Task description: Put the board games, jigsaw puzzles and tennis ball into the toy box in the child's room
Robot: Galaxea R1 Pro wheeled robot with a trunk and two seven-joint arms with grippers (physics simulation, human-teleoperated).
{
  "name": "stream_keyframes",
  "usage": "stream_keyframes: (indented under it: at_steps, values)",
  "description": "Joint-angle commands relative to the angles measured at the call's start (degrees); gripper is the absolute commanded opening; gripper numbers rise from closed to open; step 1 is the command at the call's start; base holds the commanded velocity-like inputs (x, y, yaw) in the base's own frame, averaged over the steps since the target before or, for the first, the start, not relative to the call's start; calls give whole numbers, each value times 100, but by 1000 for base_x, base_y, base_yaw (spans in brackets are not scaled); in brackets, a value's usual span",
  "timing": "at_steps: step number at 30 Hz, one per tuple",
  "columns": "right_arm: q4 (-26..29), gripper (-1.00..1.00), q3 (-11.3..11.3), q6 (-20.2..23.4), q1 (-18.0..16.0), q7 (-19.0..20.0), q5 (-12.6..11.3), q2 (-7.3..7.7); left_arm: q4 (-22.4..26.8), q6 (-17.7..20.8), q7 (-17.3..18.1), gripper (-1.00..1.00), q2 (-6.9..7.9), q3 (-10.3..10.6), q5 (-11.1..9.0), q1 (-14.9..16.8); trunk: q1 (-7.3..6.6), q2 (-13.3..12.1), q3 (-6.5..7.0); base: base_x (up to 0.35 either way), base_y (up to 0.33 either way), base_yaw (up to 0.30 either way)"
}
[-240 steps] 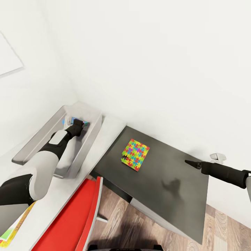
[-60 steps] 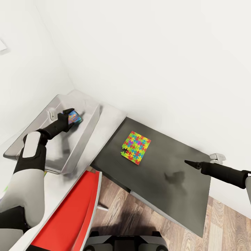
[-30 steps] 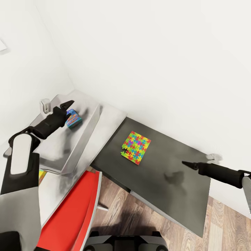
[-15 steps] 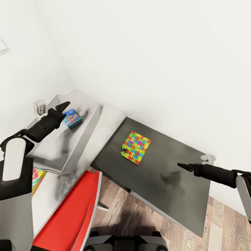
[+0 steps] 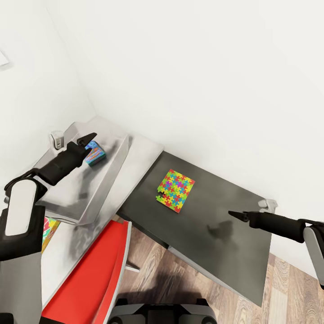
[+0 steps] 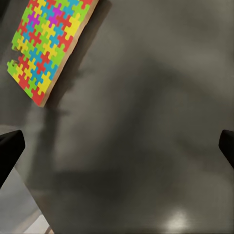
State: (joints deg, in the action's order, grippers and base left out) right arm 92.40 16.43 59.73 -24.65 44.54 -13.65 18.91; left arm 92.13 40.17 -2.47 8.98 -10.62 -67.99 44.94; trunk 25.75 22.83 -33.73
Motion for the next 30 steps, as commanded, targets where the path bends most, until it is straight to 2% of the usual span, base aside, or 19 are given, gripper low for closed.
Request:
stream_keyframes:
  at_steps: [1,4,7,9,10,12,13,14,15,17,22,26,27,30]
  values:
    - [1,100,3,27,-4,31,17,2,4,82,16,100,-2,11,-54,3,3,9,-7,0,0,0]
    - [2,100,-1,27,-4,31,18,1,4,131,62,100,-4,21,-72,2,3,9,-7,0,0,0]
    - [4,100,-6,27,-4,30,19,0,5,213,177,100,2,29,-177,7,3,9,-7,0,0,0]
    - [3,100,-8,27,-4,30,19,0,6,269,319,100,26,21,-410,18,3,9,-7,0,0,0]
    - [3,100,-8,27,-4,30,19,0,6,269,319,100,26,21,-410,18,3,9,-7,0,0,0]
    - [4,100,-8,27,-4,29,20,-1,6,308,435,100,48,18,-685,39,3,9,-7,0,0,0]
    - [4,100,-8,27,-4,29,20,-1,6,308,435,100,48,18,-685,39,3,9,-7,0,0,0]
    - [5,100,-8,27,-4,29,20,-1,6,324,480,100,56,19,-821,55,3,9,-7,0,0,-5]
    - [5,100,-8,27,-4,29,20,-1,6,324,480,100,56,19,-821,55,3,9,-7,0,0,-5]
    - [5,100,-8,27,-4,29,20,-1,7,346,545,100,62,44,-1062,114,3,9,-7,0,0,-27]
    - [6,100,-6,27,-4,29,20,-1,7,372,586,100,40,114,-1224,201,3,9,-7,0,0,-83]
    - [5,100,3,27,-4,29,19,2,7,436,614,100,-36,369,-1366,345,3,9,-7,0,0,-171]
    - [5,100,3,27,-4,29,19,2,7,436,614,100,-36,369,-1366,345,3,9,-7,0,0,-194]
    - [3,100,10,27,-4,29,18,5,7,476,588,100,-194,708,-1437,496,3,9,-7,0,0,-223]
